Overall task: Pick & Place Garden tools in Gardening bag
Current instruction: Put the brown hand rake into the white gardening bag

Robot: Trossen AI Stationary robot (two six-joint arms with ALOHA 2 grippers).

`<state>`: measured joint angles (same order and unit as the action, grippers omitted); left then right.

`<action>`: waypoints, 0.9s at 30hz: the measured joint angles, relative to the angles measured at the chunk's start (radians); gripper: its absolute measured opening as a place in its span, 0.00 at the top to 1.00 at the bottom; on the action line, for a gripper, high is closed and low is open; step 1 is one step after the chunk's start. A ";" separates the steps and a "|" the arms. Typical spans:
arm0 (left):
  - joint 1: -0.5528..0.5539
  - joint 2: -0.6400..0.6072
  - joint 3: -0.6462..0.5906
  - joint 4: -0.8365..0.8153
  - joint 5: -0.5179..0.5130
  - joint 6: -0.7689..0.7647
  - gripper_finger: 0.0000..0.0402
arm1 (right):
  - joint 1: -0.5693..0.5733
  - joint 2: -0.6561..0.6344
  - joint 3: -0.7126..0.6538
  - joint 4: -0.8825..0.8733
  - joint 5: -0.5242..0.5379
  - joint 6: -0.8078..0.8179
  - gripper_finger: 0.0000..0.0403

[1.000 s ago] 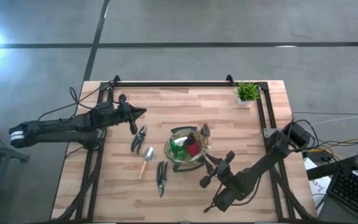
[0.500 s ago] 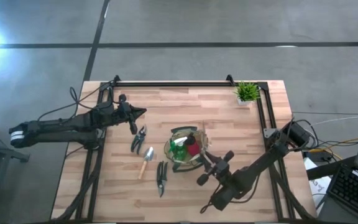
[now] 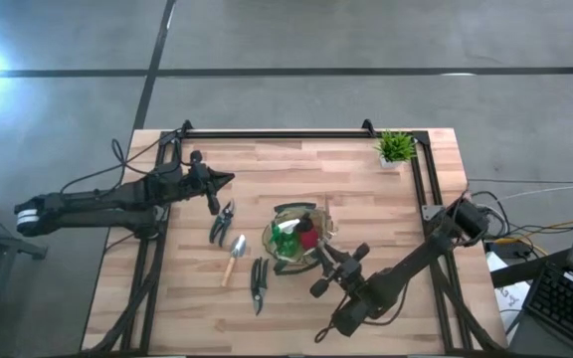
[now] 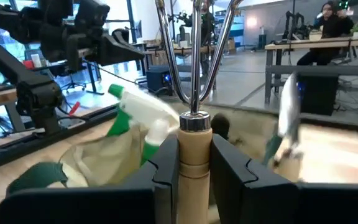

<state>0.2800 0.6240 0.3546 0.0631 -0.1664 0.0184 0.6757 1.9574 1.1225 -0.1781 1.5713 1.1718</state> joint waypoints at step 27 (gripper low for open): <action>0.000 0.001 0.000 -0.013 0.000 0.000 0.95 | 0.008 0.079 -0.015 0.058 -0.027 -0.071 0.88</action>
<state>0.2801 0.6247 0.3546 0.0505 -0.1664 0.0184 0.6834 2.0365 1.1072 -0.1204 1.5444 1.1012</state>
